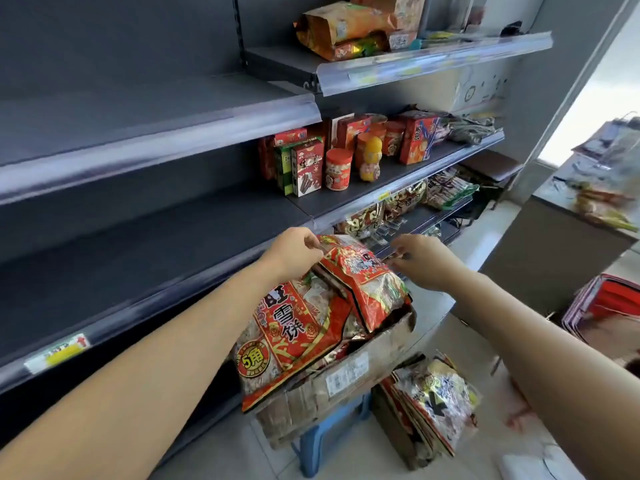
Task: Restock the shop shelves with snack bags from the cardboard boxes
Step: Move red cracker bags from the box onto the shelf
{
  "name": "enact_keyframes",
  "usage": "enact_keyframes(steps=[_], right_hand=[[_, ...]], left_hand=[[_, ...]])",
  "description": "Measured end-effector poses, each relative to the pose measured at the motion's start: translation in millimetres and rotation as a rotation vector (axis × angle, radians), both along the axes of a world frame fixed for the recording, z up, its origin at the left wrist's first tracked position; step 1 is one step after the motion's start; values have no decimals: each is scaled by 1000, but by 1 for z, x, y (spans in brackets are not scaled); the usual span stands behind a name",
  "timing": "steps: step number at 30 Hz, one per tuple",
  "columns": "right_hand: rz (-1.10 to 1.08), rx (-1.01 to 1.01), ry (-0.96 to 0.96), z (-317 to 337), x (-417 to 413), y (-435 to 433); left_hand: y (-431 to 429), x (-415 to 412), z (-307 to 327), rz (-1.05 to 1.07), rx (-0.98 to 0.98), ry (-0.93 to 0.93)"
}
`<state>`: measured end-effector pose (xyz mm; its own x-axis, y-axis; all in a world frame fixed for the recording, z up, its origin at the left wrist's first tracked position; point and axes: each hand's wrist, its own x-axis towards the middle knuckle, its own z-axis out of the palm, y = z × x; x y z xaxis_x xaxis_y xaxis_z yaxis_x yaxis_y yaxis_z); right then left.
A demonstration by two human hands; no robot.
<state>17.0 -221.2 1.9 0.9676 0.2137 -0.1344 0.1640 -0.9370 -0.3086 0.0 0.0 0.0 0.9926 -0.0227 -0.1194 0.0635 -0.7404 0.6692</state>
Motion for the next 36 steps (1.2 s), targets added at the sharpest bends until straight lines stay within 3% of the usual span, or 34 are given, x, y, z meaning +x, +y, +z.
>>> enact_keyframes(steps=[5,10,15,23,30,36], right_hand=[[-73,26,163,-34,31,-23],[-298,300,478,-73,52,-29],[-522,524,714,-99,63,-27],[-943,981,858,-134,72,-12],[-983,1074,997,-148,70,-15],[-1032,1300,941,-140,63,-18]], left_hand=[[-36,35,-26,124,46,129],[-54,70,-53,216,206,149],[-58,92,-74,415,121,220],[-45,106,-89,638,-214,262],[-49,102,-88,569,-73,194],[-54,85,-69,570,-230,121]])
